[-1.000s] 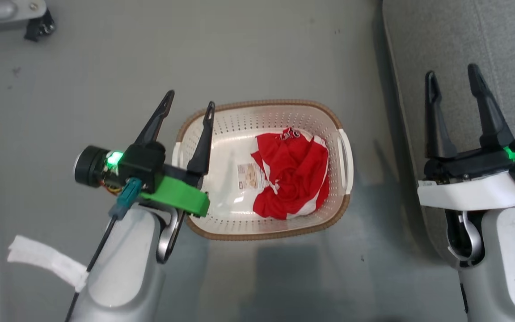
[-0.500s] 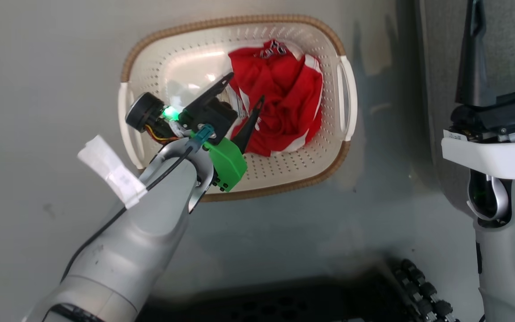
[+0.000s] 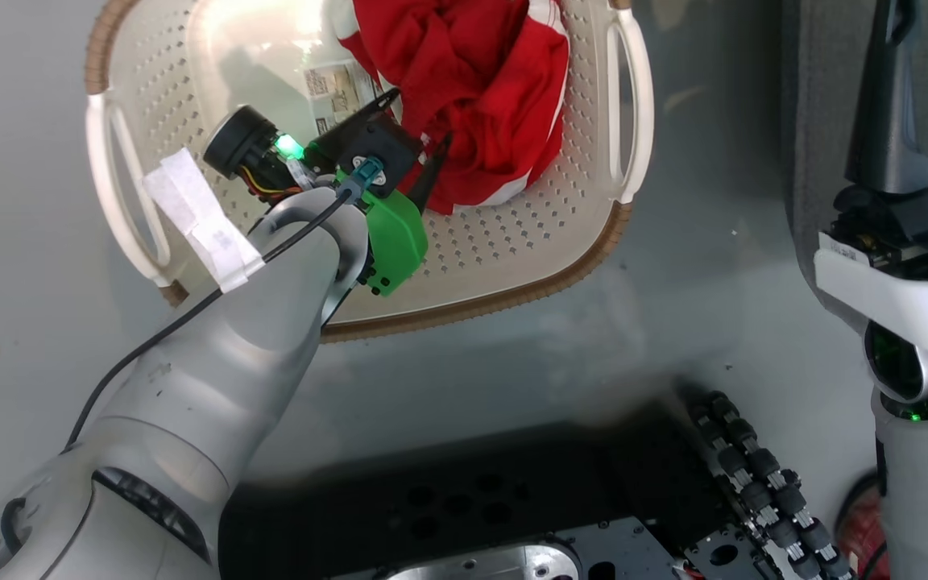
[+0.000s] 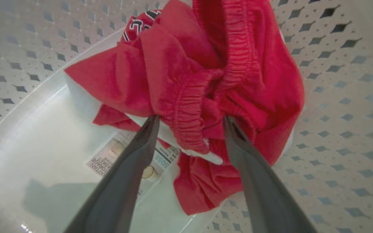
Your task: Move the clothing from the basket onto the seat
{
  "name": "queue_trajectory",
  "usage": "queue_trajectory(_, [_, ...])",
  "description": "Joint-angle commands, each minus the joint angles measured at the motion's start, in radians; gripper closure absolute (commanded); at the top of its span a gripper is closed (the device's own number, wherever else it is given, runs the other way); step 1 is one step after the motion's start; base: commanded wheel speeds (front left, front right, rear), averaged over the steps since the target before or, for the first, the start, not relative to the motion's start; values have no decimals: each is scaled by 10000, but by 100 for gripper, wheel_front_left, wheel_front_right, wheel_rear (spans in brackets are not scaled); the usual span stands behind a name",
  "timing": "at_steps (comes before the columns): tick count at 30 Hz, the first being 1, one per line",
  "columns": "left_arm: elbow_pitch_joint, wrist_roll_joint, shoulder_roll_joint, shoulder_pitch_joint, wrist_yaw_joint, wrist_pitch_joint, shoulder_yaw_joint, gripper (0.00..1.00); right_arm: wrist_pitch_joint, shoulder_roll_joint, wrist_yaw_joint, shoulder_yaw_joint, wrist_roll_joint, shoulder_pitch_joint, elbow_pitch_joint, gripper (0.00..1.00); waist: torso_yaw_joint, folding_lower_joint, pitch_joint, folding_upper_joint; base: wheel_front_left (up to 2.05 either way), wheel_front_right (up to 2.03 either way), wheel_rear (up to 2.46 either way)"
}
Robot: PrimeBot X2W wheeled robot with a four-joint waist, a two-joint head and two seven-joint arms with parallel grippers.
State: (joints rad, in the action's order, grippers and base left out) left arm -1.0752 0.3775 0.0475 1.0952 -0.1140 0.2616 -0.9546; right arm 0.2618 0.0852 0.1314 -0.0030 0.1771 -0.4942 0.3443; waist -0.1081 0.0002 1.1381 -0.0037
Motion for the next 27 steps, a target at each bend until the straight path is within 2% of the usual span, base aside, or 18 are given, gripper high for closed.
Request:
queue_trajectory(1, [-106, 183, 56, 186, 115, -38, -91, 0, 49, 82, -14, 97, -88, -119, 144, 0, -193, -2, 373, 37, 0, 0, 0])
queue_trajectory(8, [-351, 620, 56, 399, 914, -146, -615, 0, 49, 233, -14, 488, -246, 130, 708, 0, -262, -2, 487, 37, 0, 0, 0])
queue_trajectory(13, [-238, 1280, 56, 415, 907, -89, -736, 0, 49, 331, -14, 729, -373, 338, 1018, 0, -350, -2, 489, 37, 0, 0, 0])
queue_trajectory(20, [-217, 1987, 56, 534, 645, -41, -1216, 0, 49, 410, -14, 918, -529, 607, 1323, 0, -537, -2, 414, 37, 0, 0, 0])
queue_trajectory(22, [-314, 2132, 56, 553, 661, -40, -1354, 81, 49, 419, -14, 950, -511, 703, 1409, 0, -621, -2, 381, 37, 0, 0, 0])
queue_trajectory(23, [-356, 2171, 56, 540, 674, -31, -1407, 100, 49, 431, -14, 960, -506, 744, 1438, 0, -655, -2, 364, 37, 0, 0, 0])
queue_trajectory(27, [-439, 2374, 56, 587, 722, 20, -1707, 100, 49, 412, -14, 808, -503, 881, 1692, 0, -731, -2, 311, 37, 0, 0, 0])
